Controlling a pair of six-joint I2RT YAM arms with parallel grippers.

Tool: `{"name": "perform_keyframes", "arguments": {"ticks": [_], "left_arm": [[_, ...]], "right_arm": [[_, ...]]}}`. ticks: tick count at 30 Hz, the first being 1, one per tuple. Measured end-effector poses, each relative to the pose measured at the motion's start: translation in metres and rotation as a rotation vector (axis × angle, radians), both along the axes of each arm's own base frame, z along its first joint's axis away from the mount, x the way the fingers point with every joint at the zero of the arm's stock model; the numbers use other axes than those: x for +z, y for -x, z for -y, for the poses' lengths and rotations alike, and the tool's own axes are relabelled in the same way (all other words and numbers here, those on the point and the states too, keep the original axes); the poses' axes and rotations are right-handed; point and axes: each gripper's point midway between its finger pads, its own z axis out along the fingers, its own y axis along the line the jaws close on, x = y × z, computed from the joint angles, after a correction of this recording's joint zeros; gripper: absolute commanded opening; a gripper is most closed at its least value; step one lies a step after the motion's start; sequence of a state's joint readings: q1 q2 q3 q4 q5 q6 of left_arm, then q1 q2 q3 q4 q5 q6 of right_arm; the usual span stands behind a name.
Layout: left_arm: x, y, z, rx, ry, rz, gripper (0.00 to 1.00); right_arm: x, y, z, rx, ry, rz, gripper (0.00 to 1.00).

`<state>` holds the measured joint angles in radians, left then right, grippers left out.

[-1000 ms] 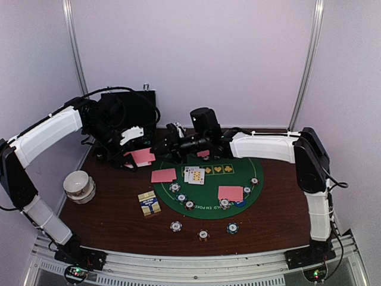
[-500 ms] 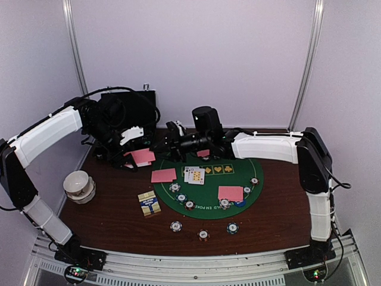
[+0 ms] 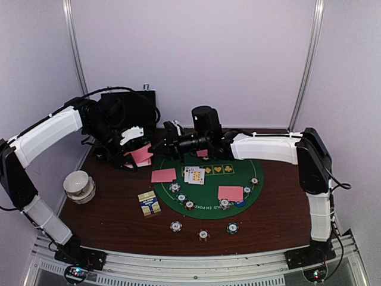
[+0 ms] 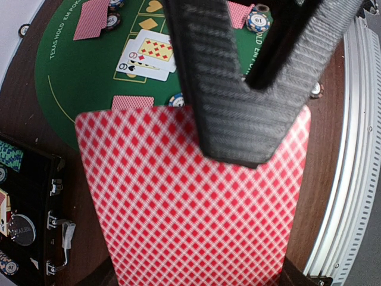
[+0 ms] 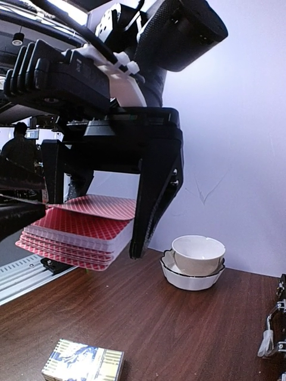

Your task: Distribute texas hold em gaming equipment

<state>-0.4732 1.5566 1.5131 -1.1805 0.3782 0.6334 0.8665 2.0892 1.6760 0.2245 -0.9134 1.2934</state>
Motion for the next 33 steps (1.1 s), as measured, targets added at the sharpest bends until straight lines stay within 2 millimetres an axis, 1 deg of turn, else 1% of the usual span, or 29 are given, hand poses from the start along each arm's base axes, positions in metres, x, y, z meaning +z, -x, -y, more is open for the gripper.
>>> {"name": "perform_keyframes", "arguments": {"ticks": [3, 8, 10, 14, 17, 18, 20, 23, 26, 27, 29, 31, 33], "left_arm": [[0.000, 0.000, 0.000, 0.001, 0.000, 0.000, 0.00], [0.000, 0.000, 0.000, 0.001, 0.000, 0.000, 0.00], [0.000, 0.000, 0.000, 0.001, 0.000, 0.001, 0.00], [0.000, -0.001, -0.001, 0.002, -0.003, 0.003, 0.00], [0.000, -0.001, -0.001, 0.003, -0.006, 0.003, 0.00], [0.000, -0.001, -0.001, 0.003, -0.006, 0.003, 0.00], [0.000, -0.001, -0.001, 0.003, -0.007, 0.003, 0.00], [0.000, -0.001, -0.001, 0.003, -0.007, 0.004, 0.00], [0.000, -0.001, -0.001, 0.003, -0.007, 0.004, 0.00], [0.000, -0.001, -0.001, 0.003, -0.007, 0.003, 0.00], [0.000, -0.001, -0.001, 0.003, -0.007, 0.003, 0.00], [0.000, -0.001, -0.001, 0.003, -0.007, 0.004, 0.00], [0.000, -0.001, -0.001, 0.003, -0.007, 0.004, 0.00]], "right_arm": [[0.000, 0.001, 0.000, 0.005, 0.000, -0.001, 0.00], [-0.005, -0.003, 0.004, 0.003, 0.018, 0.006, 0.00], [-0.010, -0.007, 0.007, 0.000, 0.038, 0.006, 0.00], [-0.020, -0.019, 0.024, -0.014, 0.095, 0.015, 0.00], [-0.024, -0.036, 0.048, -0.051, 0.180, 0.069, 0.00], [-0.023, -0.045, 0.059, -0.073, 0.217, 0.102, 0.00], [-0.017, -0.056, 0.079, -0.109, 0.284, 0.180, 0.00], [-0.004, -0.077, 0.114, -0.187, 0.431, 0.334, 0.00], [0.003, -0.084, 0.137, -0.220, 0.573, 0.478, 0.00], [0.003, -0.085, 0.145, -0.225, 0.627, 0.524, 0.00], [-0.005, -0.089, 0.160, -0.232, 0.746, 0.598, 0.00], [-0.017, -0.092, 0.174, -0.223, 0.870, 0.676, 0.00], [-0.027, -0.100, 0.189, -0.225, 1.001, 0.770, 0.00]]}}
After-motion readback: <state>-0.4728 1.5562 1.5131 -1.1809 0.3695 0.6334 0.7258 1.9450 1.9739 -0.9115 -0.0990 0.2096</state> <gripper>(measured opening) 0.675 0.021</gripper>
